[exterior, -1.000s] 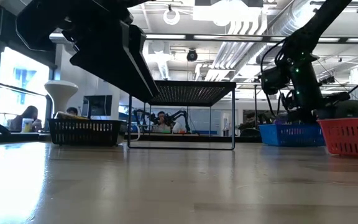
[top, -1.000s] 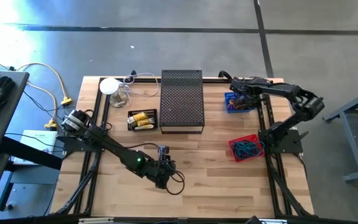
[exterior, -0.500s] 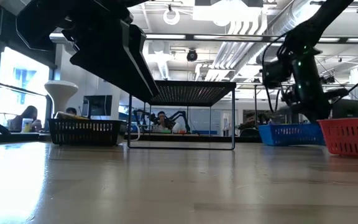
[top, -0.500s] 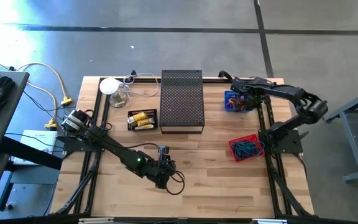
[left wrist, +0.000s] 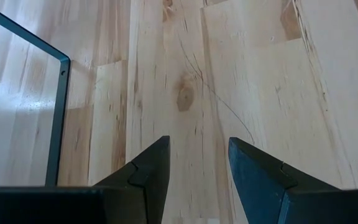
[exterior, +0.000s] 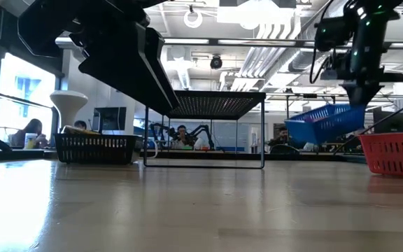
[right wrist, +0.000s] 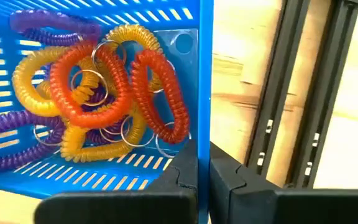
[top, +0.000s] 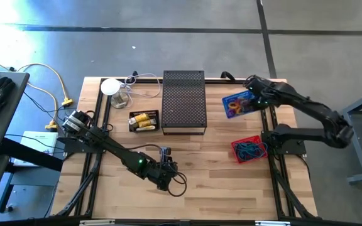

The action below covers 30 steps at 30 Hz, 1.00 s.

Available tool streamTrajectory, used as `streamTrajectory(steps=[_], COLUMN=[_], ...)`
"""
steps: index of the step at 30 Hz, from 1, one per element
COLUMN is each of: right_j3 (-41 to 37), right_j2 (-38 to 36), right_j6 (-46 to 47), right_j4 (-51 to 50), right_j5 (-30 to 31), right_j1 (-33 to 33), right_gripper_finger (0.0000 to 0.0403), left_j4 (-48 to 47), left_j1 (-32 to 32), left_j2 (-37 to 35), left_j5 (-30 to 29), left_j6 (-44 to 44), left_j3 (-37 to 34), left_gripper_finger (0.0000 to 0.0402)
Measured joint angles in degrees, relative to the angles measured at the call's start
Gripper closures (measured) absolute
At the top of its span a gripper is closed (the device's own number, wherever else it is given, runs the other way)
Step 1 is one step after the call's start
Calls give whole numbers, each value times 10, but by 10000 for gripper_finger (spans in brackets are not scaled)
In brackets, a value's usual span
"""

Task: Pick & Place Office Desk Supplies
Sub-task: Put the blue bin on the shelf

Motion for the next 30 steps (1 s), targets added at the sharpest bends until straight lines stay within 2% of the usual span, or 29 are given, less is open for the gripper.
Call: streamTrajectory(steps=[3, 10, 18, 25, 30], right_j3=[1, 6, 77, 153, 200], right_j2=[-22, -54, -55, -35, 23], right_j6=[4, -7, 21, 91, 121], right_j4=[-5, 52, 39, 64, 105], right_j5=[-8, -93, -118, -118, -113], right_j1=[0, 0, 28, 80, 115], right_gripper_finger=[401, 400, 400, 400, 400], left_j4=[0, 0, -2, -2, -2], left_j1=[0, 0, 0, -28, -62], left_j2=[0, 0, 0, -1, -1], left_j5=[0, 0, -8, -92, -175], left_j6=[0, 0, 6, 29, 33], left_j3=[0, 0, 0, 0, 0], left_gripper_finger=[247, 247, 247, 247, 247])
